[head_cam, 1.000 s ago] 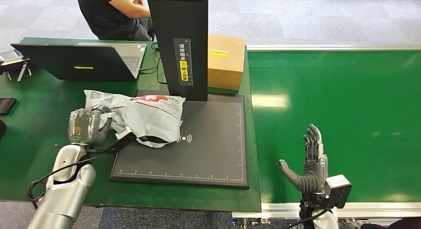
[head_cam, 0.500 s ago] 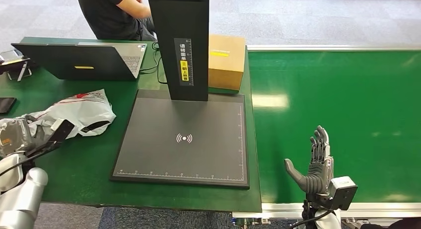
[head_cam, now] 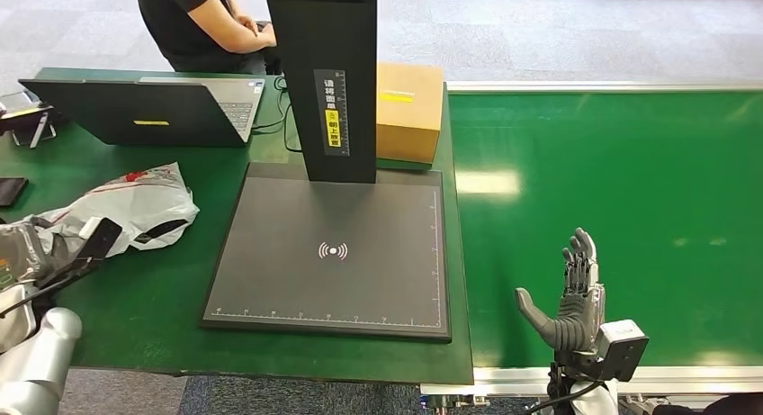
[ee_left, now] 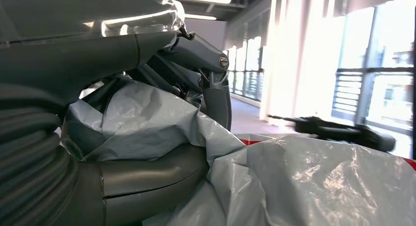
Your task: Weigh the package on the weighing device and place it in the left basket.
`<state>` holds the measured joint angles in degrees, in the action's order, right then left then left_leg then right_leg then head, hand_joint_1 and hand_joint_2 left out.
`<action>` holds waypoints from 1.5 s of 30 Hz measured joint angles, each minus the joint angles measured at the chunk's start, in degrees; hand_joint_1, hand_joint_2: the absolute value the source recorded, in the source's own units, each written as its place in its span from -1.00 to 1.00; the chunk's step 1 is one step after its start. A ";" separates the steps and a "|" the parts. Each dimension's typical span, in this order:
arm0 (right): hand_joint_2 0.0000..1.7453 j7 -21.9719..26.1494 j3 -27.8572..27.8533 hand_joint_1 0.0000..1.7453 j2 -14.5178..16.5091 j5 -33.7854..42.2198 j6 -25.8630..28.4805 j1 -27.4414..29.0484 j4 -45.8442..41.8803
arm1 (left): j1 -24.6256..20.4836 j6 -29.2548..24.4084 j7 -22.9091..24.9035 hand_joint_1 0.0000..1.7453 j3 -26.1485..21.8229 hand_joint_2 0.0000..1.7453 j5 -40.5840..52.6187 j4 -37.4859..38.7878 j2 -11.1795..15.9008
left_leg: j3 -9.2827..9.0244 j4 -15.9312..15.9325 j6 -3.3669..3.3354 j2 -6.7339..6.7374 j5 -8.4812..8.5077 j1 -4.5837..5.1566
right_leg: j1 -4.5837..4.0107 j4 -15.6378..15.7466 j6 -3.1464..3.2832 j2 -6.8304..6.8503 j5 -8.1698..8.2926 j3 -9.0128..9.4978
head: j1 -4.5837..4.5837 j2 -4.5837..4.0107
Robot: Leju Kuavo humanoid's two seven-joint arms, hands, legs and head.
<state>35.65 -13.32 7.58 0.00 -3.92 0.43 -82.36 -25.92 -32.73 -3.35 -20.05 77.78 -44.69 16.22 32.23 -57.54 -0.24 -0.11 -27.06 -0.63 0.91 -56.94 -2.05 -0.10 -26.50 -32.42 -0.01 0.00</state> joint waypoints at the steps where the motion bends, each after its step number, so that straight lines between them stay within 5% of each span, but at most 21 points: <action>1: 1.00 0.00 -0.02 -1.00 0.01 0.00 0.32 0.10 0.00 | -0.03 -0.60 0.59 0.52 -0.58 1.00 0.19 0.30 0.27 | 0.00 0.00 0.00 0.02 0.00 0.00 | 0.00 0.00 0.00 -0.02 0.00 -0.01 | 0.00 0.00; 4: 1.00 0.00 -0.18 -1.00 0.01 0.02 0.99 0.55 0.00 | 0.09 -1.66 0.36 -0.99 -2.52 1.00 0.23 0.79 0.96 | 0.01 0.00 0.01 0.04 -0.01 0.00 | 0.00 0.00 0.04 -0.02 -0.03 -0.03 | 0.00 0.00; 10: 1.00 -0.38 -0.34 -1.00 0.03 0.35 1.08 0.72 0.00 | 2.39 -0.23 -9.07 -1.00 -3.48 1.00 -7.72 -1.99 -1.00 | 0.00 0.00 0.00 0.00 -0.01 0.04 | 0.05 0.02 0.05 0.03 -0.04 0.01 | -0.01 0.00; 19: 1.00 -2.37 0.56 -1.00 0.57 5.57 -4.04 0.92 -0.94 | 11.74 -7.36 -28.08 -1.00 -10.16 1.00 -12.77 -23.99 -15.90 | 0.02 -0.03 -0.05 -0.02 -0.06 0.14 | 0.17 0.08 0.03 0.03 -0.04 0.03 | -0.02 0.00; 24: 1.00 -2.61 0.69 -1.00 0.78 7.47 -6.64 0.38 -2.04 | 13.30 -7.27 -27.39 -1.00 -13.35 1.00 -15.52 -29.33 -20.69 | -0.04 -0.02 -0.04 -0.01 -0.07 0.14 | 0.15 0.05 0.03 0.03 -0.04 0.03 | 0.01 0.00; 31: 1.00 -2.28 0.73 -1.00 0.79 8.63 -5.89 -0.04 -3.61 | 17.82 -3.00 -25.16 -1.00 -5.06 1.00 -32.94 -34.21 -22.44 | -0.04 -0.02 -0.02 -0.02 -0.05 0.08 | 0.09 0.02 0.05 0.04 -0.04 0.04 | 0.00 0.00; 33: 1.00 -2.30 0.65 -1.00 0.79 8.38 -6.23 -0.28 -4.13 | 18.89 -0.43 -25.70 -1.00 -2.83 0.00 -38.00 -36.54 -23.16 | -0.04 -0.02 -0.02 -0.01 -0.06 0.09 | 0.10 0.02 0.04 0.03 -0.04 0.05 | -0.01 0.00; 35: 1.00 -2.52 0.67 -1.00 0.79 7.43 -7.03 -1.08 -4.29 | 19.79 7.92 -26.88 -1.00 -0.45 -1.00 -48.89 -38.38 -23.96 | -0.04 -0.02 -0.03 -0.01 -0.06 0.11 | 0.12 0.03 0.04 0.04 -0.04 0.05 | -0.01 0.00; 37: 1.00 -3.10 1.04 -1.00 0.79 6.40 -7.97 -2.62 -4.07 | 20.27 21.83 -28.02 -1.00 2.29 -1.00 -61.92 -39.07 -24.49 | -0.04 -0.03 -0.04 -0.03 -0.05 0.12 | 0.14 0.03 0.02 0.06 -0.02 0.05 | -0.01 0.00; 41: -1.00 -6.28 2.90 -1.00 0.79 7.05 -11.35 -6.37 -2.83 | 19.35 40.60 -29.46 -1.00 8.33 -1.00 -69.89 -36.74 -25.11 | -0.07 -0.03 -0.05 -0.04 -0.02 0.14 | 0.17 0.03 0.00 0.05 0.03 0.08 | -0.01 0.00; 45: -1.00 -10.47 4.91 -1.00 0.79 11.23 -15.72 -9.12 -0.53 | 17.64 46.36 -28.78 -1.00 13.00 -1.00 -71.61 -33.11 -25.76 | -0.09 -0.04 -0.04 -0.03 -0.01 0.14 | 0.16 0.02 0.01 0.04 0.04 0.08 | -0.01 0.00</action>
<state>25.18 -8.41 8.37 11.23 -19.63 -8.68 -82.89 -8.27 13.63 -32.12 -7.05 6.16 -77.80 -9.54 32.14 -57.57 -0.28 -0.14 -27.07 -0.49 1.07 -56.92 -2.04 -0.06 -26.46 -32.34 -0.01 0.00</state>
